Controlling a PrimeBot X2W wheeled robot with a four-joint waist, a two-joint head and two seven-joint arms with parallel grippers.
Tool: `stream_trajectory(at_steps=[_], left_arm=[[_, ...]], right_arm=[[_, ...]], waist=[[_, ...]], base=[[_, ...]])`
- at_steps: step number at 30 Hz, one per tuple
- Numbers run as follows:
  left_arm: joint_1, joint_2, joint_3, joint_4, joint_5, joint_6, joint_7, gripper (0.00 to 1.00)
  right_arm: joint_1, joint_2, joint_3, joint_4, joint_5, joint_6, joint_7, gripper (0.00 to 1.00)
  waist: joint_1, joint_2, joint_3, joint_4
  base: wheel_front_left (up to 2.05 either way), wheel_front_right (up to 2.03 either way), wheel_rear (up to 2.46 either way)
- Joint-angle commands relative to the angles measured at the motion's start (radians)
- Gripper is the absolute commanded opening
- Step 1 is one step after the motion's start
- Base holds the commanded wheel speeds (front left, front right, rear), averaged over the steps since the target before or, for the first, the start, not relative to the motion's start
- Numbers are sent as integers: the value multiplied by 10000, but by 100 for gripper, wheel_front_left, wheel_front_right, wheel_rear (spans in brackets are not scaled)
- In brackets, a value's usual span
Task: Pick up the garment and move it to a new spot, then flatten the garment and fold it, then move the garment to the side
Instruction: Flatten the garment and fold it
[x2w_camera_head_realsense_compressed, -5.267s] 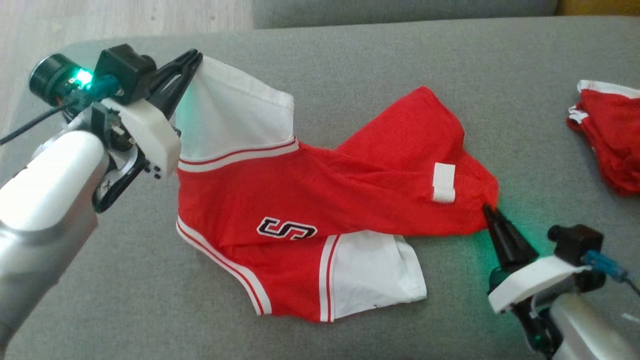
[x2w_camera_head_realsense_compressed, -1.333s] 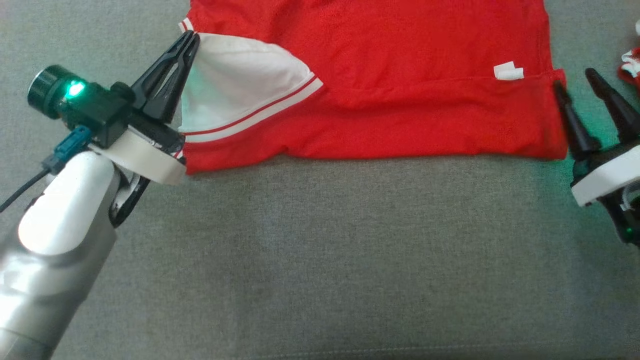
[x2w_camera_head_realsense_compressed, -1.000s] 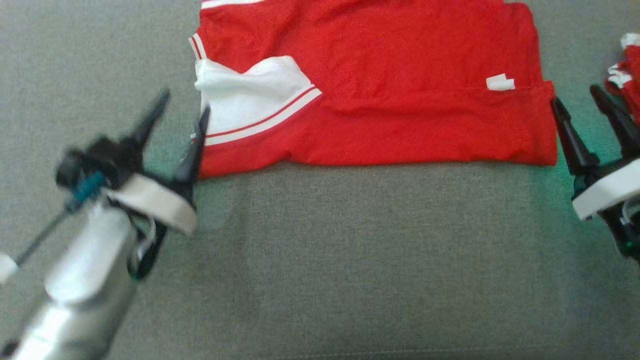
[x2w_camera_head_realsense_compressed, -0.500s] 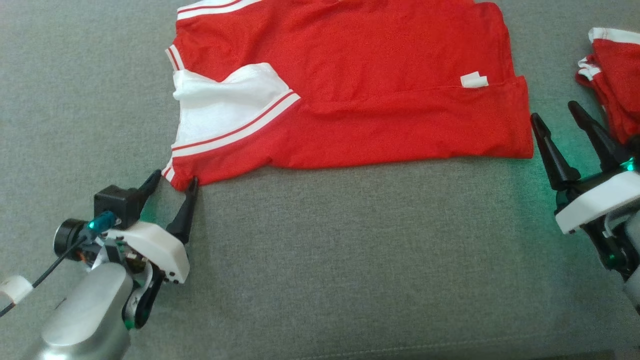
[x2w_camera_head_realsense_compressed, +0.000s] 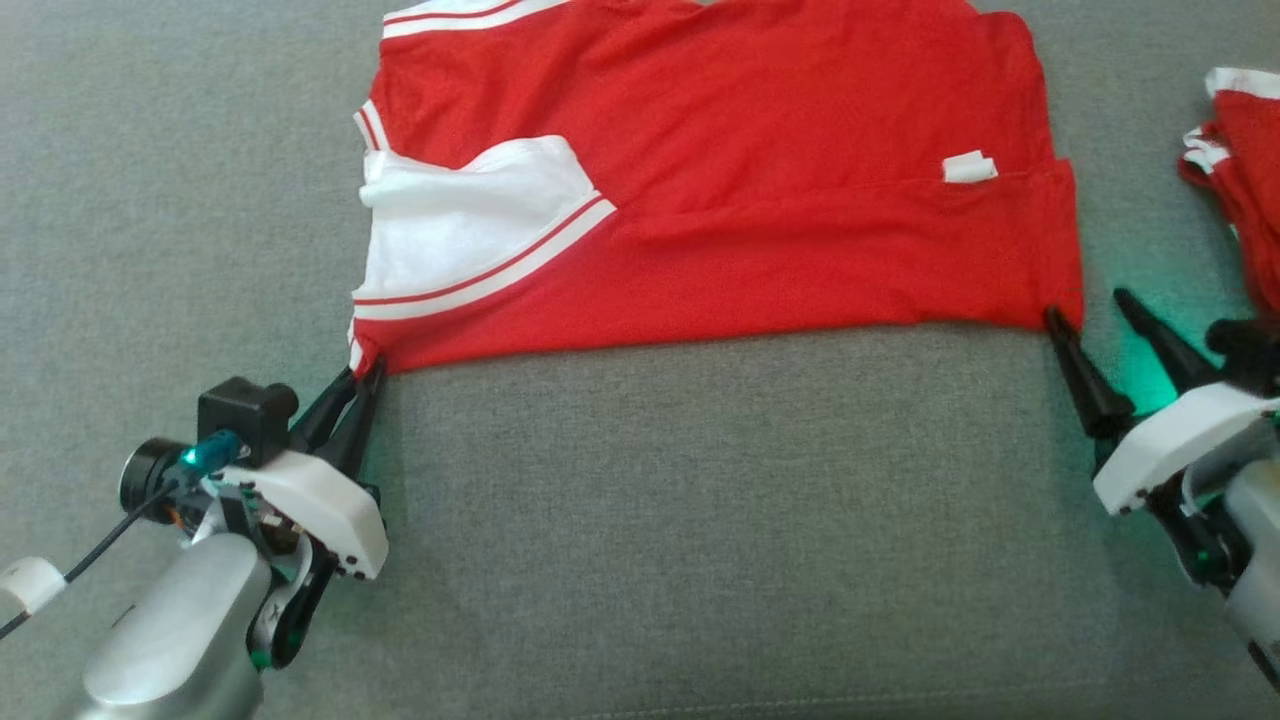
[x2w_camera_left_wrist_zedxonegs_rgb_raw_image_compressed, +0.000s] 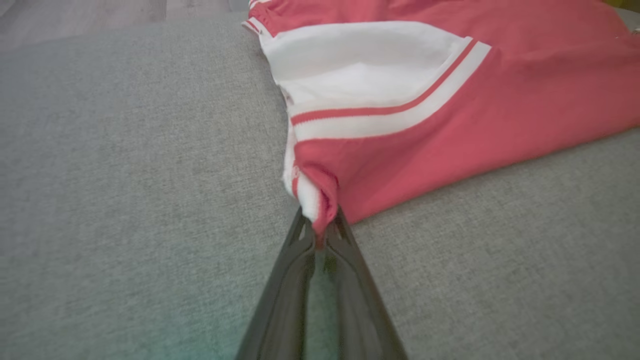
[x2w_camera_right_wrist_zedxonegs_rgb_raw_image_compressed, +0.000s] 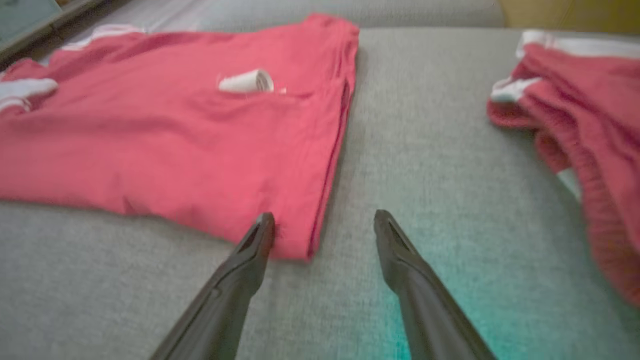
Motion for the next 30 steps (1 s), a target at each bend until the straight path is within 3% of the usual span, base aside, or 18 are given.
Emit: stream_trajectory(at_steps=[1,2,3,4,9,17,24,30], left_arm=[[-156,490,361,-281,-23,-1,-95,0],[-146,502,355,-322,-17,-2,-118,0],[-131,516,342,-354,-11,-4,-127,0],[-109,532,324,-382,9,2,-150,0],[59,538,219,-499,16,-37,-253,0],[1126,664,71,-1018,-231,-2,-411,0],[2590,1074,-41,-1996,-463,316,-466,0],[3607,1330,-193,-2790,-749,523,-253,0]], right_arm=[[-154,-135,301,145,57,65,128,100],[-190,-83,429,273,139,65,229,97],[-225,-55,590,366,192,65,305,30],[-257,-51,759,445,228,65,358,0],[-232,-279,1360,580,540,65,162,0],[543,-1162,2170,15,1360,65,150,0],[1979,-2202,2183,-957,2229,65,-42,0],[3084,-2553,2015,-1737,2627,65,-56,0]], waist=[[0,0,-20,74],[0,0,-44,102],[0,0,-83,133],[0,0,-135,156],[0,0,-614,240],[0,0,-1574,196],[0,0,-2179,233],[0,0,-2238,210]], base=[[0,0,0],[0,0,0],[0,0,0],[0,0,0],[0,0,0],[0,0,0],[0,0,0],[0,0,0]])
